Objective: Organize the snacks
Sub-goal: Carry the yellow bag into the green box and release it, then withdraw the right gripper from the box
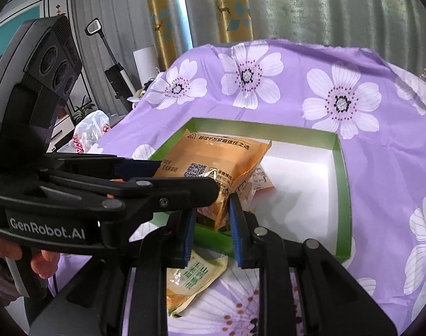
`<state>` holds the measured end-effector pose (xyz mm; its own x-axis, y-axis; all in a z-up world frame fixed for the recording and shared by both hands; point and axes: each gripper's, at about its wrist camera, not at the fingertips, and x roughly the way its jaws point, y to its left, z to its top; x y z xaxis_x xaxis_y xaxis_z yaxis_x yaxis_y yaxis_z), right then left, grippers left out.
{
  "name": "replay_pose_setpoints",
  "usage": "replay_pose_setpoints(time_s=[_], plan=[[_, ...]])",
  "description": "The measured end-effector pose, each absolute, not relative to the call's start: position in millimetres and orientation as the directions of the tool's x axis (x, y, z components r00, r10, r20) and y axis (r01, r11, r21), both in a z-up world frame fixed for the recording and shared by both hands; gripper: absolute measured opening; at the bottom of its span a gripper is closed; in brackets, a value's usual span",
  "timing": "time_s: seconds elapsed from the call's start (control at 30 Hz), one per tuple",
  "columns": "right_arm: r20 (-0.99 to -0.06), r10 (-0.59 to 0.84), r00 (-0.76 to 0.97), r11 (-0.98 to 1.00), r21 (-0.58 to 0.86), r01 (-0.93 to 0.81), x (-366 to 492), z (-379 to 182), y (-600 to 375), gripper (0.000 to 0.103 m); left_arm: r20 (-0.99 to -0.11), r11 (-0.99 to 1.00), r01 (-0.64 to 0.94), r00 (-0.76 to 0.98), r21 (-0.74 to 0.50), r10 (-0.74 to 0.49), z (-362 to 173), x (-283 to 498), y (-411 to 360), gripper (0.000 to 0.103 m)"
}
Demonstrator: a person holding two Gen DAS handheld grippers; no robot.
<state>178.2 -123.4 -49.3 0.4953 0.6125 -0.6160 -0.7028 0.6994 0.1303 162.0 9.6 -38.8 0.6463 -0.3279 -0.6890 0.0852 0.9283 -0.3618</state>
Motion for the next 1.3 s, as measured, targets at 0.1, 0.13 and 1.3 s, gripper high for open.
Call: replay_pose_setpoints(time_s=[0.1, 0.13, 1.3], plan=[[-0.632, 0.602, 0.487, 0.704, 0.133, -0.698, 184.5, -56.1, -118.7, 0.025, -0.698, 0.926, 0.069, 0.637, -0.371, -0.327, -47.0, 169.3, 12.1, 0.055], [-0.638, 0.599, 0.484, 0.706, 0.135, -0.696, 186.7, -58.5, -117.2, 0.025, -0.701, 0.926, 0.064, 0.634, -0.373, -0.326, -49.5, 171.7, 12.6, 0.055], [-0.605, 0.566, 0.560, 0.781, 0.177, -0.599, 166.4, -37.0, -151.0, 0.064, -0.698, 0.921, -0.048, 0.668, -0.387, -0.259, -27.4, 138.2, 27.5, 0.079]])
